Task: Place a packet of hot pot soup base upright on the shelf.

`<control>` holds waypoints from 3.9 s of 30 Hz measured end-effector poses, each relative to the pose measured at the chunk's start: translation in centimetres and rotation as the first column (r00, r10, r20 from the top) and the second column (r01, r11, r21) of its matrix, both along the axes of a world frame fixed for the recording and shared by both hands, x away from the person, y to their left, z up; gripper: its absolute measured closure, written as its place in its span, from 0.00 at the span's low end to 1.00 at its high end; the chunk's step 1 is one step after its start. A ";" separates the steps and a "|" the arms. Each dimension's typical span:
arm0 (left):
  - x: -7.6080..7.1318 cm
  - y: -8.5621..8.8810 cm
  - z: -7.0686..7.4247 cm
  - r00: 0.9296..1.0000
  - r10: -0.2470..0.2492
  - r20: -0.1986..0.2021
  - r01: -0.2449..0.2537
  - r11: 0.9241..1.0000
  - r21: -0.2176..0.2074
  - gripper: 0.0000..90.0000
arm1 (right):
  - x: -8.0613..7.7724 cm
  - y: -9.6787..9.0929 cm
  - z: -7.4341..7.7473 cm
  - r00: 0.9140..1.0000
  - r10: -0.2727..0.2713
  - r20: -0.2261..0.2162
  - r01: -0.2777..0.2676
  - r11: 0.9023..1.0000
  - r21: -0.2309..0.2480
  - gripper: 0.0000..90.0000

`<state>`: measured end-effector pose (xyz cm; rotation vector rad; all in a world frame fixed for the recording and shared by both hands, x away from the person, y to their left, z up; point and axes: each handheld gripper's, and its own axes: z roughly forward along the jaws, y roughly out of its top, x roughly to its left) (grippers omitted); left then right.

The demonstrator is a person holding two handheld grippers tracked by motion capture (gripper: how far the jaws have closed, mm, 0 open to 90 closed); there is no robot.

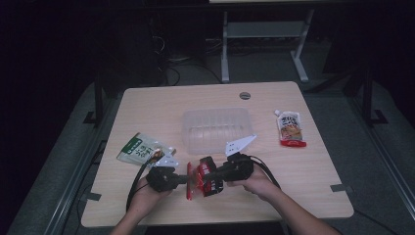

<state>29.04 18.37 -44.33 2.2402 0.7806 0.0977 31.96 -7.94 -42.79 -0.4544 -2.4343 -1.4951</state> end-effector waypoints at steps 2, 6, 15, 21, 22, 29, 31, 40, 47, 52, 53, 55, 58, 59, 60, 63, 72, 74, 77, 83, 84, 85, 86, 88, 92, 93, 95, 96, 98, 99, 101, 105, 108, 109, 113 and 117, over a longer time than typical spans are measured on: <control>0.1 -0.7 0.2 1.000 -0.024 0.017 0.025 0.999 -0.021 1.00 | 0.0 -0.1 0.2 1.000 -0.002 0.010 0.002 1.000 -0.004 1.00; 0.5 -2.2 0.2 0.997 -0.065 0.032 0.065 0.998 -0.008 1.00 | -0.1 -0.3 0.5 1.000 0.002 0.015 -0.002 1.000 0.001 1.00; 0.8 -2.3 0.7 0.998 -0.059 0.037 0.060 0.997 -0.041 1.00 | -0.2 -1.2 1.3 0.999 -0.007 0.031 0.007 1.000 0.018 1.00; 0.9 -1.0 1.2 0.999 -0.040 0.031 0.042 0.997 -0.058 1.00 | -0.1 -2.4 1.7 0.998 -0.036 0.044 0.036 0.999 0.011 1.00; 0.8 -0.9 1.2 0.999 -0.040 0.033 0.042 0.997 -0.060 1.00 | -0.1 -2.6 1.9 0.998 -0.040 0.048 0.039 0.999 0.017 1.00; 0.6 0.2 1.4 0.999 -0.042 0.025 0.043 0.997 -0.059 1.00 | 0.0 -3.7 3.1 0.995 -0.064 0.071 0.062 0.998 0.030 1.00; 0.5 0.6 1.3 0.999 -0.041 0.021 0.043 0.998 -0.056 1.00 | 0.0 -4.0 3.4 0.995 -0.070 0.077 0.067 0.997 0.032 1.00; 0.4 1.5 1.4 0.999 -0.044 0.015 0.045 0.998 -0.041 0.93 | 0.6 -4.8 4.9 0.987 -0.110 0.116 0.107 0.994 0.034 1.00; 0.3 1.3 1.3 0.998 -0.065 0.017 0.065 0.998 -0.014 0.72 | 1.8 -5.4 5.8 0.978 -0.156 0.141 0.155 0.988 0.020 1.00; 0.2 1.1 0.9 0.997 -0.081 0.017 0.081 0.996 0.024 0.56 | 2.6 -5.9 6.5 0.971 -0.181 0.153 0.181 0.983 0.016 1.00; 0.3 1.1 0.9 0.996 -0.084 0.024 0.083 0.996 0.030 0.54 | 2.9 -6.1 6.8 0.969 -0.193 0.156 0.193 0.981 0.016 1.00; 0.3 1.1 0.8 0.996 -0.090 0.025 0.088 0.995 0.041 0.50 | 3.3 -6.3 7.2 0.965 -0.204 0.163 0.204 0.979 0.019 1.00; 0.4 1.1 0.7 0.996 -0.088 0.023 0.087 0.995 0.041 0.44 | 4.2 -6.8 7.9 0.958 -0.230 0.173 0.229 0.973 0.024 1.00; 0.4 1.1 0.7 0.996 -0.085 0.023 0.084 0.996 0.040 0.43 | 4.4 -6.8 8.0 0.956 -0.234 0.177 0.234 0.972 0.024 1.00; 0.4 1.1 0.7 0.996 -0.083 0.023 0.082 0.996 0.039 0.42 | 4.7 -6.9 8.2 0.954 -0.241 0.179 0.240 0.970 0.027 1.00; 0.3 1.0 0.7 0.997 -0.080 0.019 0.079 0.996 0.040 0.39 | 5.6 -7.2 8.6 0.946 -0.263 0.189 0.264 0.964 0.020 1.00; 0.3 0.8 0.6 0.995 -0.097 0.037 0.095 0.994 0.054 0.29 | 7.5 -8.5 9.1 0.926 -0.327 0.190 0.325 0.945 0.038 1.00; 0.1 0.6 0.5 0.996 -0.087 0.031 0.085 0.995 0.048 0.26 | 7.6 -8.8 9.0 0.923 -0.335 0.191 0.334 0.942 0.038 1.00; 0.1 0.5 0.4 0.995 -0.092 0.048 0.089 0.994 0.064 0.20 | 7.7 -9.2 8.5 0.922 -0.341 0.185 0.343 0.939 0.025 1.00; 0.1 0.6 0.3 0.993 -0.099 0.059 0.095 0.993 0.069 0.19 | 8.1 -10.1 7.6 0.916 -0.362 0.174 0.367 0.930 0.000 1.00; 0.1 0.7 0.3 0.993 -0.102 0.060 0.098 0.992 0.075 0.19 | 8.2 -10.2 7.5 0.915 -0.365 0.174 0.371 0.928 -0.005 1.00; 0.1 0.7 0.3 0.993 -0.099 0.060 0.095 0.993 0.072 0.19 | 8.3 -10.3 7.4 0.915 -0.367 0.170 0.374 0.927 -0.012 1.00; 0.1 0.7 0.3 0.993 -0.100 0.061 0.095 0.993 0.073 0.19 | 8.4 -10.3 7.2 0.914 -0.368 0.170 0.376 0.927 -0.017 1.00; 0.2 0.7 0.3 0.993 -0.101 0.067 0.096 0.993 0.073 0.19 | 8.5 -10.3 7.0 0.914 -0.369 0.169 0.378 0.925 -0.027 1.00; 0.2 0.7 0.2 0.993 -0.094 0.068 0.090 0.994 0.065 0.19 | 8.5 -9.9 6.7 0.918 -0.362 0.162 0.371 0.928 -0.026 1.00; 0.2 0.7 0.2 0.993 -0.093 0.068 0.089 0.994 0.064 0.19 | 8.5 -9.9 6.7 0.918 -0.360 0.165 0.370 0.929 -0.031 1.00; 0.2 0.7 0.2 0.993 -0.097 0.070 0.092 0.993 0.072 0.19 | 8.5 -9.7 6.7 0.919 -0.359 0.160 0.369 0.929 -0.032 1.00; 0.2 0.7 0.2 0.993 -0.097 0.071 0.092 0.993 0.074 0.19 | 8.5 -9.6 6.6 0.920 -0.359 0.159 0.369 0.929 -0.034 1.00; 0.1 0.6 0.1 0.993 -0.093 0.071 0.089 0.994 0.064 0.19 | 8.6 -9.4 6.5 0.921 -0.356 0.158 0.366 0.930 -0.033 1.00; 0.2 0.6 0.1 0.993 -0.096 0.071 0.091 0.994 0.066 0.19 | 8.6 -9.4 6.5 0.921 -0.355 0.160 0.365 0.931 -0.034 1.00; 0.1 0.6 0.1 0.993 -0.099 0.068 0.094 0.993 0.075 0.19 | 8.6 -9.1 6.4 0.921 -0.356 0.158 0.366 0.930 -0.040 1.00; 0.1 0.5 0.0 0.993 -0.098 0.066 0.094 0.993 0.072 0.19 | 8.8 -8.6 5.9 0.922 -0.358 0.151 0.370 0.927 -0.060 1.00; 0.2 0.5 -0.1 0.993 -0.099 0.062 0.094 0.993 0.073 0.19 | 9.1 -8.3 5.4 0.922 -0.358 0.145 0.371 0.926 -0.074 1.00; 0.2 0.5 -0.1 0.993 -0.098 0.059 0.094 0.993 0.074 0.19 | 9.1 -8.2 5.4 0.923 -0.359 0.141 0.371 0.926 -0.075 1.00; 0.2 0.5 -0.1 0.994 -0.095 0.054 0.091 0.993 0.068 0.19 | 9.3 -7.7 5.0 0.923 -0.357 0.141 0.371 0.924 -0.091 1.00; 0.2 0.5 -0.2 0.994 -0.101 0.048 0.097 0.992 0.075 0.19 | 9.5 -7.3 4.6 0.923 -0.358 0.137 0.374 0.921 -0.109 1.00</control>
